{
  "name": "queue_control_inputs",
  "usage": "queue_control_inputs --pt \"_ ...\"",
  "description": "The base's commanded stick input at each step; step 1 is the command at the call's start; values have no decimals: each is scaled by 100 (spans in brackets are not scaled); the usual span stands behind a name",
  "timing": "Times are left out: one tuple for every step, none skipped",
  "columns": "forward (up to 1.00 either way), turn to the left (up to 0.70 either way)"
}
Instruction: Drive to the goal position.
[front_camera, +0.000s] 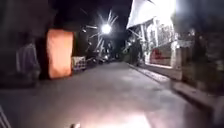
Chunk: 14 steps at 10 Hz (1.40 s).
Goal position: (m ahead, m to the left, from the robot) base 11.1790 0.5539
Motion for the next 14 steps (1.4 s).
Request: queue_control_inputs --pt "100 -27" --pt "100 -27" --pt "100 -27" --pt "100 0" --pt "100 0" --pt "100 0" --pt "100 0" --pt "100 0" --pt "100 0" --pt "100 0" --pt "100 0" --pt "100 0" --pt "100 0" --pt "100 0"
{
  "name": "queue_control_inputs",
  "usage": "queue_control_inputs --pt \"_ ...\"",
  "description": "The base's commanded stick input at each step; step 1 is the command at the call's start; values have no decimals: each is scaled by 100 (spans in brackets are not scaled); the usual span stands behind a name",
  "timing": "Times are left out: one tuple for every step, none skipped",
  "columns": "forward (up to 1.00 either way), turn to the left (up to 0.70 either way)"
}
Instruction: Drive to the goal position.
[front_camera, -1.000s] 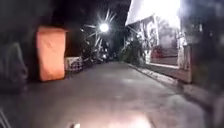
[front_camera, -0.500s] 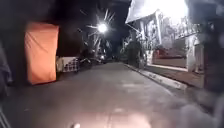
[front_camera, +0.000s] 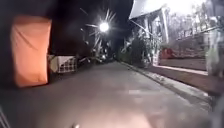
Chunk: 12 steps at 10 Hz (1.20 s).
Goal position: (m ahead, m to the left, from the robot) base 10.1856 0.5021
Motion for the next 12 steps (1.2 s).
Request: queue_control_inputs --pt "100 0" --pt "100 0" --pt "100 -8" --pt "100 -27" --pt "100 -27" --pt "100 -27" --pt "100 -27" --pt "100 -27" --pt "100 -27" --pt "100 -24" --pt "100 -9" --pt "100 0"
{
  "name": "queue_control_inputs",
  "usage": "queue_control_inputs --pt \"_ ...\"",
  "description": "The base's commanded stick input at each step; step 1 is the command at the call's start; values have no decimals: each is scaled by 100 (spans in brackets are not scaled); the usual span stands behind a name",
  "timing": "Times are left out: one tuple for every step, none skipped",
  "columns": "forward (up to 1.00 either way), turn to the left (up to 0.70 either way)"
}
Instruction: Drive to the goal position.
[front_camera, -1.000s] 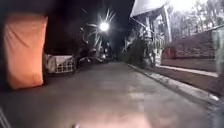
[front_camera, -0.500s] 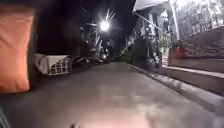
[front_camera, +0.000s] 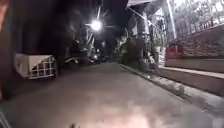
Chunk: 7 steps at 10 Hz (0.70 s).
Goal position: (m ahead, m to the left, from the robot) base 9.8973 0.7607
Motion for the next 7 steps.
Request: queue_control_inputs --pt "100 0" --pt "100 0" --pt "100 0" --pt "100 0" --pt "100 0" --pt "100 0" --pt "100 0"
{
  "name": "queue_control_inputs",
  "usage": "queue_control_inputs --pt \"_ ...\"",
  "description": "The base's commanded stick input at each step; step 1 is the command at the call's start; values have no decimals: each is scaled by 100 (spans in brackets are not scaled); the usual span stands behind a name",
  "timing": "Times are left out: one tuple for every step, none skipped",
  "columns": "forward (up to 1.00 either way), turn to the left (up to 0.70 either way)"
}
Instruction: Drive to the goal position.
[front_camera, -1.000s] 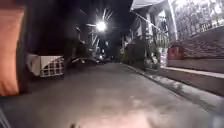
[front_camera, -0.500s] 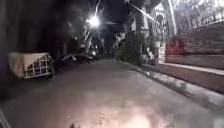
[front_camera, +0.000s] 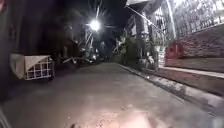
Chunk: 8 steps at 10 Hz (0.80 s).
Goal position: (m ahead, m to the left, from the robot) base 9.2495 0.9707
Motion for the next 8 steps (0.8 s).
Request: queue_control_inputs --pt "100 0" --pt "100 0" --pt "100 0" --pt "100 0" --pt "100 0" --pt "100 0" --pt "100 0" --pt "100 0"
